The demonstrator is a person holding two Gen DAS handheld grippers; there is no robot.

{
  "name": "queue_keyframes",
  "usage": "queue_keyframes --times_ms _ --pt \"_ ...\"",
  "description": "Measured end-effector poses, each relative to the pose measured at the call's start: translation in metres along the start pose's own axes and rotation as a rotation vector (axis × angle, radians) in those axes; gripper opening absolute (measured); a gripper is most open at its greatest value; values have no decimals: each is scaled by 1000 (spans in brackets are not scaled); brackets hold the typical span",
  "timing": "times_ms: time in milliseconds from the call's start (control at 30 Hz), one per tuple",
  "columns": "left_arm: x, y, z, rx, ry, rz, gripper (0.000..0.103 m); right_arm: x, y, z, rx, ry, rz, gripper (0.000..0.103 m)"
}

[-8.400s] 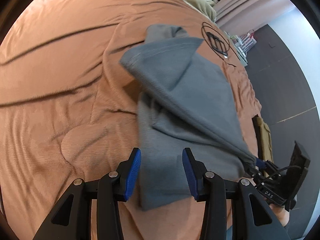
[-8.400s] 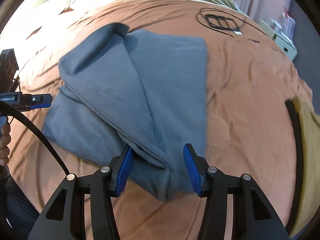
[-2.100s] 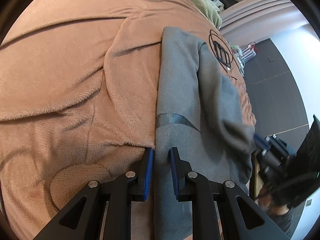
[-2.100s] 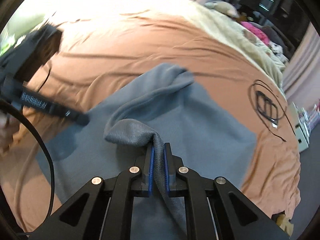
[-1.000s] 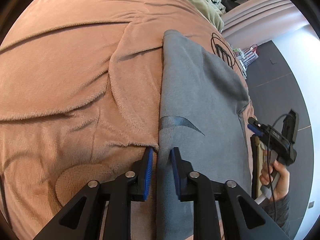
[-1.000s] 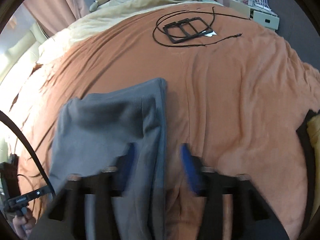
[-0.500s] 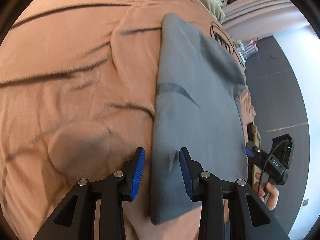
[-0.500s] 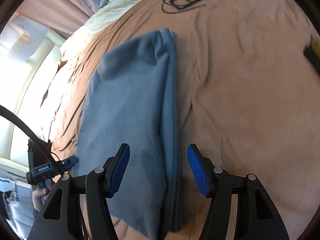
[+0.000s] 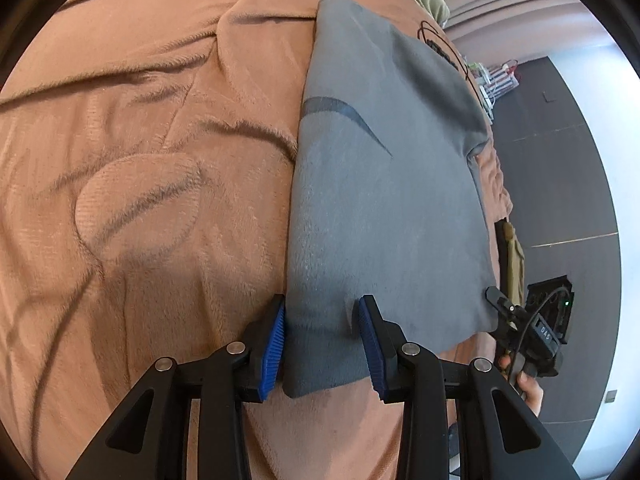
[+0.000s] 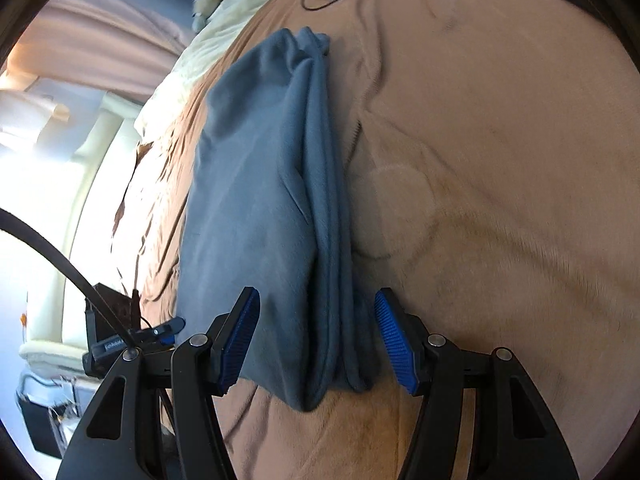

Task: Fold small clothes

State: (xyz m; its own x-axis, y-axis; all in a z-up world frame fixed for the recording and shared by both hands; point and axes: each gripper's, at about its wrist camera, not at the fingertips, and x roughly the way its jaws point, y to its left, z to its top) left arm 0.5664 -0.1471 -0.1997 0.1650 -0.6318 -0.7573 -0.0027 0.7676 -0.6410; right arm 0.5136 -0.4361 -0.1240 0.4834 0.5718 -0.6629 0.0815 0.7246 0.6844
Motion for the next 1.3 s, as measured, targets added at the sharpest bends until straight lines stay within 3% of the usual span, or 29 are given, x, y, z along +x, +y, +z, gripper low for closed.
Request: queue_keyframes --times_ms 33,67,100,200,267,633,1300 --pt "1 -2 0 6 -3 13 35 -1 -2 -2 12 0 3 58" --pt "3 -4 0 12 -5 32 25 -2 -4 -3 16 -6 -2 52" --pt "5 -5 1 16 -5 46 17 -6 -4 -7 14 -10 -17 40" --pt "0 -11 0 35 -14 56 12 -12 -10 -12 57 -3 -22 15" --pt "-9 -16 0 50 -27 60 11 -16 -10 -11 73 -21 -9 12" --pt "-58 -20 -12 102 -54 62 10 -11 22 -49 64 -33 11 10" --pt "-143 41 -103 88 -104 60 10 16 92 -105 -66 93 5 10"
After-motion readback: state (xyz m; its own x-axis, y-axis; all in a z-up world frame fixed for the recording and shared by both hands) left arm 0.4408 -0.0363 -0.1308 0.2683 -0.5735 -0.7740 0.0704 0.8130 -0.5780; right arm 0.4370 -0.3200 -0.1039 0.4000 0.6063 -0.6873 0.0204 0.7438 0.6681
